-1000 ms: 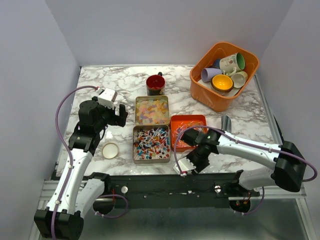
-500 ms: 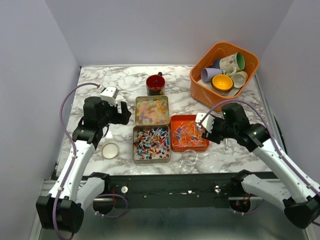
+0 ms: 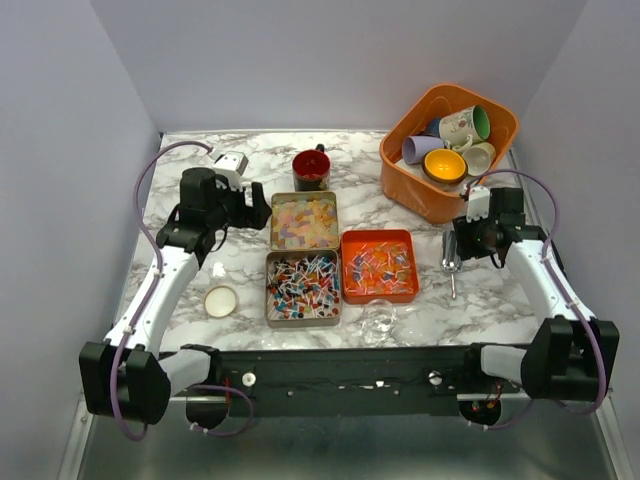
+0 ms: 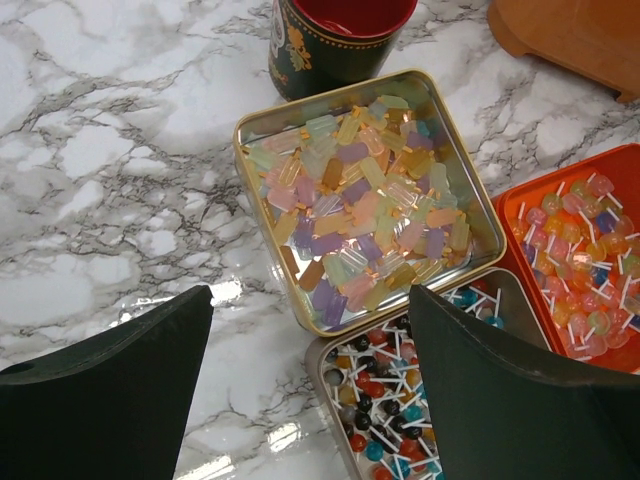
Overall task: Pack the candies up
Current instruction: Place the packing bottle at the center of the board, then pick up the spatula from the center of the board.
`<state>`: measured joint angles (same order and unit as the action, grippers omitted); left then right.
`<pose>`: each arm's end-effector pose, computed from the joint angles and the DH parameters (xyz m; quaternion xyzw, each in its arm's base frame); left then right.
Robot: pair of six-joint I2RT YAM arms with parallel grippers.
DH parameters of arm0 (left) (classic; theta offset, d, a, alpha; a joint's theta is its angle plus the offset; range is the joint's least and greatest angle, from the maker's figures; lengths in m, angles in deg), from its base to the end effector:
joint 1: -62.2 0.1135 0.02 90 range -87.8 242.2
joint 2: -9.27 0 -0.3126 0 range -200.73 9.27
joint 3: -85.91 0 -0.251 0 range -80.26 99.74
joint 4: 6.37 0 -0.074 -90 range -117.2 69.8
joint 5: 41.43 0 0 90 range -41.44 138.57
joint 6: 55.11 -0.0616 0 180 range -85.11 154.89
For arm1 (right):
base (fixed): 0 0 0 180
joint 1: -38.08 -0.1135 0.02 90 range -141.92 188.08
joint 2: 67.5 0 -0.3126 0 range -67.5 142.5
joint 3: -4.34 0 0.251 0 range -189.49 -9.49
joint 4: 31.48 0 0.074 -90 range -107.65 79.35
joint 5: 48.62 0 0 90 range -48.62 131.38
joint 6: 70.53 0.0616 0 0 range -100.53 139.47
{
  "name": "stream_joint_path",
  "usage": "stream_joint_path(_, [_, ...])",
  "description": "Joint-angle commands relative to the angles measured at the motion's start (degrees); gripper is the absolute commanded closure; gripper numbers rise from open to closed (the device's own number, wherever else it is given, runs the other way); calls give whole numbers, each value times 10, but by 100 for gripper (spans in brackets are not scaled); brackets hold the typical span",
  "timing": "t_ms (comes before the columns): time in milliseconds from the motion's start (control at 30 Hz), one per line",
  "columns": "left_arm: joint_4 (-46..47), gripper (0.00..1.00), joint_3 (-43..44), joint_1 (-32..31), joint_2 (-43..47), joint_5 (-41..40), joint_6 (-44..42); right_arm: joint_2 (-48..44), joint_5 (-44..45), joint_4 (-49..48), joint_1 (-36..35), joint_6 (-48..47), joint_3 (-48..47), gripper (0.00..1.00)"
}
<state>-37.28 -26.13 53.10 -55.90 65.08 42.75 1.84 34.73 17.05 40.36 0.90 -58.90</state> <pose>0.2508 -0.0579 0.3467 0.0830 0.8480 -0.1968 0.4851 0.2376 -0.0023 0.2691 -0.1522 0.9390 -0.0005 0.3083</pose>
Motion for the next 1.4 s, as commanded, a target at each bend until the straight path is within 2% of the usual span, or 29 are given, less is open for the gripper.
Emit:
stream_joint_path(0, [4, 10, 23, -7, -22, 0, -14, 34, -8, -42, 19, 15, -9, 44])
stream_joint_path(300, [-8, 10, 28, -7, -44, -2, -32, 111, -3, -96, 21, -10, -11, 51])
stream_joint_path(467, [-18, 12, 25, -7, -45, 51, -43, 143, -12, -118, 21, -31, -11, 62])
stream_joint_path(533, [-17, 12, 19, -7, -44, 51, -43, 151, -21, -127, 21, -41, -10, 64])
stream_joint_path(667, [-22, 12, 16, -7, -36, 41, -50, 154, -34, -134, 21, -56, 0, 76])
stream_joint_path(833, [-16, 12, 10, -7, -28, 38, -56, 136, -57, -167, 21, -80, 50, 78])
stream_joint_path(867, [-16, 12, 10, -7, -26, 39, -56, 131, -67, -174, 20, -84, 59, 84])
stream_joint_path(967, [-18, 12, 12, -7, -22, 40, -57, 108, -72, -180, 20, -84, 63, 95])
stream_joint_path(1133, [-15, 12, 14, -7, -17, 51, -53, 25, -106, -79, 20, -125, 49, 99])
stream_joint_path(1233, [3, 12, 1, -8, -11, 75, -40, -51, -183, -12, 18, -158, 41, 99])
stream_joint_path(1333, [14, 12, -10, -17, -2, 140, -21, -90, -227, 40, -13, -161, 6, 99])
stream_joint_path(1367, [20, 12, -13, -21, 1, 184, -14, -92, -231, 49, -44, -160, -7, 99])
